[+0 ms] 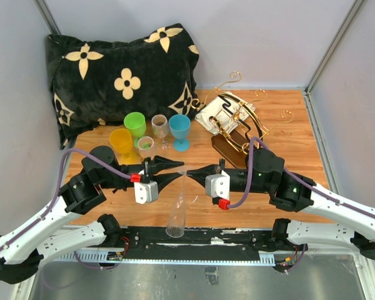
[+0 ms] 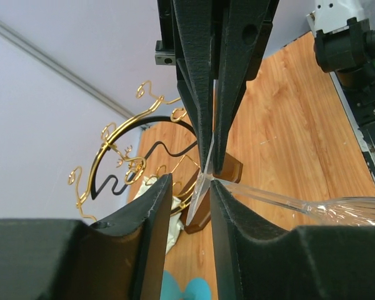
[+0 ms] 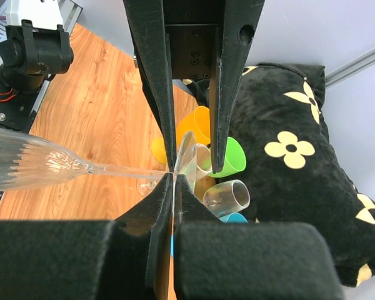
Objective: Place the wine glass upside down on the wine glass rack
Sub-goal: Turn the wine glass upside down at the wine rack.
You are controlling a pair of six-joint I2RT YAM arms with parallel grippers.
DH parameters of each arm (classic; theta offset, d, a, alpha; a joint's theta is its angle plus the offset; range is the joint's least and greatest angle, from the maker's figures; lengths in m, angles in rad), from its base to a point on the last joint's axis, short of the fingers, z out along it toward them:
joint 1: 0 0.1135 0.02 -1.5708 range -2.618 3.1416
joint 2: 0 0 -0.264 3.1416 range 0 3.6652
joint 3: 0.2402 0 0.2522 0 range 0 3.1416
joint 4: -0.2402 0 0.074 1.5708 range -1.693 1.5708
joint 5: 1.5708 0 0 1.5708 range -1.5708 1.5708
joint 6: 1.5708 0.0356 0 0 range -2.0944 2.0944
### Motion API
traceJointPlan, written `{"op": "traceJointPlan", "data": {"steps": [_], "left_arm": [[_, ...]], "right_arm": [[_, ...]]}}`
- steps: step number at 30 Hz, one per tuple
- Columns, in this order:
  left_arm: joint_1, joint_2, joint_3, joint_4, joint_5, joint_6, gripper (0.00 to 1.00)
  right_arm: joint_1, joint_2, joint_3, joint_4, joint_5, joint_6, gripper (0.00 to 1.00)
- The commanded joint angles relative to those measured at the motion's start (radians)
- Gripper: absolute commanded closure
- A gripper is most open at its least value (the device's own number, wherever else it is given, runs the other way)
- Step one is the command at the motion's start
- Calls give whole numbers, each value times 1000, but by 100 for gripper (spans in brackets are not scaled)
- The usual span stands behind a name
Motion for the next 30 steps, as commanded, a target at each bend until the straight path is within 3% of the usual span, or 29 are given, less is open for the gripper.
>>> {"op": "traceJointPlan", "data": {"steps": [1, 10, 15, 19, 30], "left_arm": [[-7, -2, 17, 34, 42, 3, 66], [-7, 3, 41, -9, 33, 21, 81], [-7, 7, 43, -14, 14, 31, 98], [-7, 9, 39, -9, 3, 34, 100], [-7, 4, 32, -26, -129, 68, 99]], "right_arm": [[-10, -3, 41, 52, -56, 18, 99], [-10, -14, 66, -5, -89, 11, 99], [-10, -24, 66, -16, -87, 9, 99], [-10, -28, 68, -20, -87, 10, 98], [-10, -97, 34, 9, 43, 75, 58]]}}
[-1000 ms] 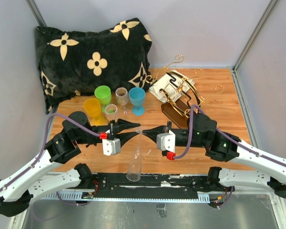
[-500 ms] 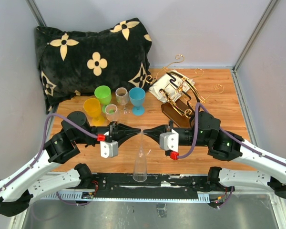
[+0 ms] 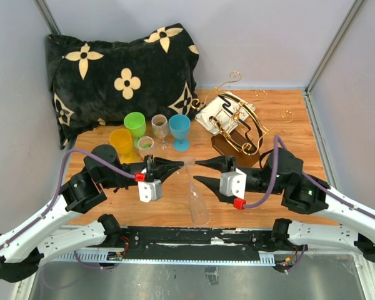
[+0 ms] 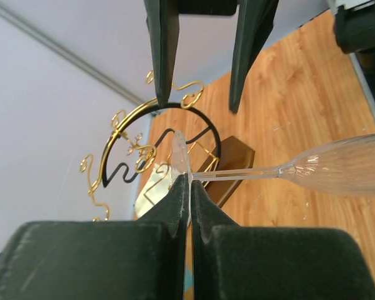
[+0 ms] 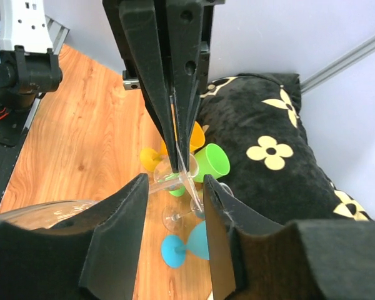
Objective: Place the wine glass upside down on the wine glass rack
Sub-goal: Turn the wine glass upside down at the wine rack.
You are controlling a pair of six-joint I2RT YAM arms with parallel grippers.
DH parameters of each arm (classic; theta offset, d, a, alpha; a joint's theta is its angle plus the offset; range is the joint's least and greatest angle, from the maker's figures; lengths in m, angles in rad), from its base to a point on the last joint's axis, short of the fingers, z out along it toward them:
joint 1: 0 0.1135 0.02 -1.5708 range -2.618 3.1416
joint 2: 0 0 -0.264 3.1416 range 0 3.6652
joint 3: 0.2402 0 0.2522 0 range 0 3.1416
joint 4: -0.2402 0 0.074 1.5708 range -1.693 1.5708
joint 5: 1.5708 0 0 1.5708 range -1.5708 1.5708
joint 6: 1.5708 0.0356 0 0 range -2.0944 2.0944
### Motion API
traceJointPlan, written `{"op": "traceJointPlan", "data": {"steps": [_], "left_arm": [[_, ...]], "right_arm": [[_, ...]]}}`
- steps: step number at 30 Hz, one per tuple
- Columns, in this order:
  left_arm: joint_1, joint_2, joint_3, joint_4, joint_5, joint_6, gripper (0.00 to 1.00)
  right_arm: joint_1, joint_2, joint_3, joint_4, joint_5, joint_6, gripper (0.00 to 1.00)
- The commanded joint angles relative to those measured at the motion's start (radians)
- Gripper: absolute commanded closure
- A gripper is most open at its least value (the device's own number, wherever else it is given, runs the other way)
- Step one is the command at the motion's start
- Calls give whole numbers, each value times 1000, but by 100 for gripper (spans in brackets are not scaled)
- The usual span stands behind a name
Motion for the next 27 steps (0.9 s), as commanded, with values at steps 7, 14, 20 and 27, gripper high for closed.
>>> {"op": "traceJointPlan", "data": {"steps": [7, 14, 20, 27], "left_arm": [[0, -30, -35, 34, -237, 25, 100], [-1, -52, -71, 69, -332, 18, 100], [-2, -52, -78, 88, -375, 13, 100], [-2, -54, -80, 66, -397, 11, 99]], "right_arm": [[-2, -99, -57, 85, 258, 283, 34], [-2, -97, -157, 129, 481, 568, 32], [-2, -10, -82, -3, 488, 743, 0], [-3, 76, 66, -364, 572, 859, 2]]}}
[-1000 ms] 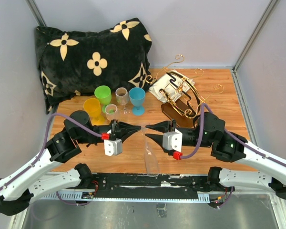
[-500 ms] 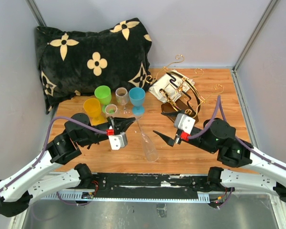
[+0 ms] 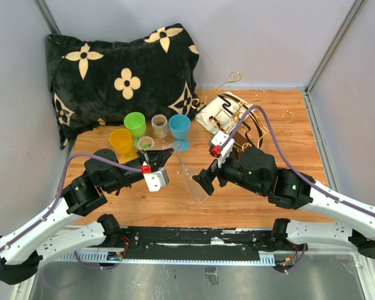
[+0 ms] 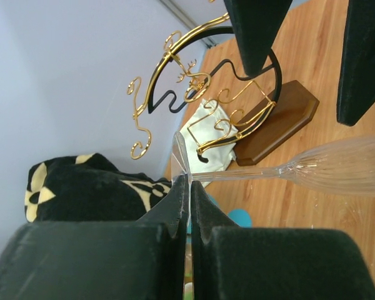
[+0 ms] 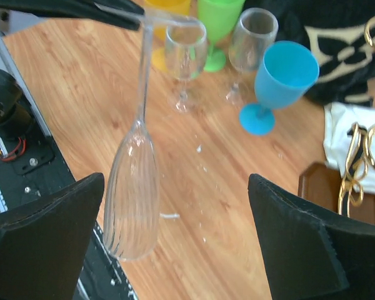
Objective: Place the wine glass upside down on the wine glass rack
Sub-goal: Turn the wine glass upside down at the wine rack.
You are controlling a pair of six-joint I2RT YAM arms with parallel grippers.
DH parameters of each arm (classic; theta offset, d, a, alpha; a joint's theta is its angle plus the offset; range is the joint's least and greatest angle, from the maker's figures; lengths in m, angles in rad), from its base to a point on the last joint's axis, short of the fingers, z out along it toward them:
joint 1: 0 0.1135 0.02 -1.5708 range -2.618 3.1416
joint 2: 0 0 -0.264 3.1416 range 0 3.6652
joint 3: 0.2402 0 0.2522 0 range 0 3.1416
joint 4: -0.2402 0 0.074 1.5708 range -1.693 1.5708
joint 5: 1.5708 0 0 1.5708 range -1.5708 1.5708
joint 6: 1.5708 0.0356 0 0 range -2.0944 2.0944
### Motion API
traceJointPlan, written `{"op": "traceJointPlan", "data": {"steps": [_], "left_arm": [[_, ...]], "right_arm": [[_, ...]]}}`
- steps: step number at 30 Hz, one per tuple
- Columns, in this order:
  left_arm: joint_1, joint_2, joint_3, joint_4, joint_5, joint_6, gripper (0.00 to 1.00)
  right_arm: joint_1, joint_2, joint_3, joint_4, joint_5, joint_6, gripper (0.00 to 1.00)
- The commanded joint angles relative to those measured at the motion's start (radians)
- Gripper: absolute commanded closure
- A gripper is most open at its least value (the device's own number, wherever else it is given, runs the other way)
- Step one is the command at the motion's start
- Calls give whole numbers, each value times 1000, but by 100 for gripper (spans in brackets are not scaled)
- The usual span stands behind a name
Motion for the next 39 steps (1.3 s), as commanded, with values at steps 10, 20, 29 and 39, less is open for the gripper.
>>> {"op": "traceJointPlan", "data": {"steps": [10, 20, 29, 39], "left_arm": [[-1, -7, -17, 40, -39, -7, 100], [-1, -3, -17, 45, -45, -5, 100], [-1, 3, -23, 63, -61, -2, 100], [-1, 13, -25, 78, -59, 10, 100]], "right_arm": [[-19, 66, 144, -419, 77, 94, 2], [-19, 46, 96, -286, 151, 101, 2], [-19, 79, 107, -213, 122, 215, 2], [-19, 43, -50, 152, 71, 408, 5]]}}
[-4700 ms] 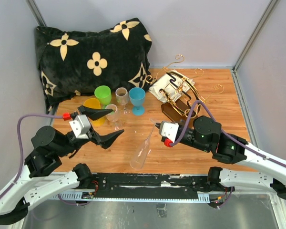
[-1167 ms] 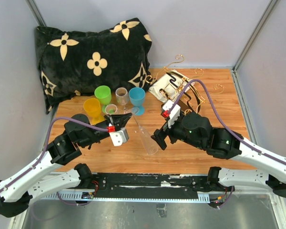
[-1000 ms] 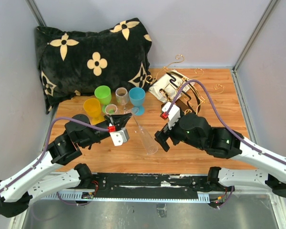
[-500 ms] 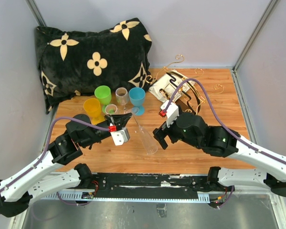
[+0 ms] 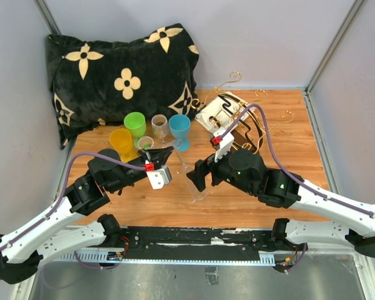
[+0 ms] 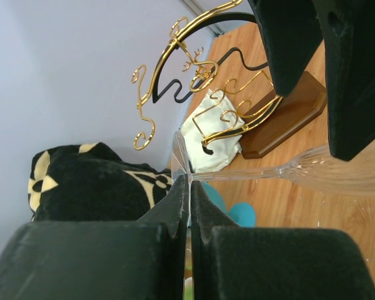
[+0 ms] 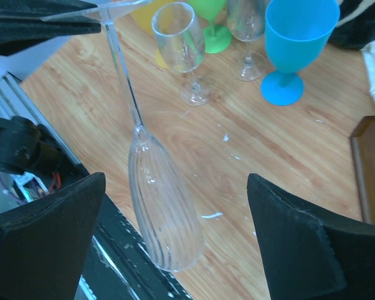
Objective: Place the wine glass upside down on the wine glass rack
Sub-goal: Turn the wine glass upside down at the wine rack.
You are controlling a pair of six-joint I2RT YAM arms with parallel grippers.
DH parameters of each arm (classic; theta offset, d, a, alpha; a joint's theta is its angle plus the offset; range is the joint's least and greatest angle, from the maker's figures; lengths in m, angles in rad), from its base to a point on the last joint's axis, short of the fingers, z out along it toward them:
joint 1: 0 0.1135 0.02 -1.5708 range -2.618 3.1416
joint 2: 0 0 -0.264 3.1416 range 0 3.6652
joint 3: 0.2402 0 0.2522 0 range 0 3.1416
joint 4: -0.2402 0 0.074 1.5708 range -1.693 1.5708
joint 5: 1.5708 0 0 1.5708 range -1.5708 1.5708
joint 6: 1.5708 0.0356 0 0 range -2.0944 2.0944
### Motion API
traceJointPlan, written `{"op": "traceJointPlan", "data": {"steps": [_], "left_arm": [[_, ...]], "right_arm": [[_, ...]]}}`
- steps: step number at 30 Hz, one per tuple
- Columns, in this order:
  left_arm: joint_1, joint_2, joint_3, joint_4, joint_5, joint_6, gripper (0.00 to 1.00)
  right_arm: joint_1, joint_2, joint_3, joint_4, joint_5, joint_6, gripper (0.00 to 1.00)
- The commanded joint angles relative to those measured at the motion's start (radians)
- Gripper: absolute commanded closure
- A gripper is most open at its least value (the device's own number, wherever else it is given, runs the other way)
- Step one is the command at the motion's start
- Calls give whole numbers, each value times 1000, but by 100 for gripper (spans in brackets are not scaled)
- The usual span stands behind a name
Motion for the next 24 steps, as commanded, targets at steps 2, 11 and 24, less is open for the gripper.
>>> {"op": "traceJointPlan", "data": {"steps": [2, 11, 24], "left_arm": [[-2, 5, -3, 54, 0, 9, 100], [-2, 9, 2, 48, 37, 13, 99], [-2, 6, 8, 31, 71, 6, 99]], "right_arm": [[-10, -15, -61, 214, -28, 108, 9], [-12, 47, -49, 277, -89, 62, 34], [-12, 121, -22, 313, -121, -46, 57]]}}
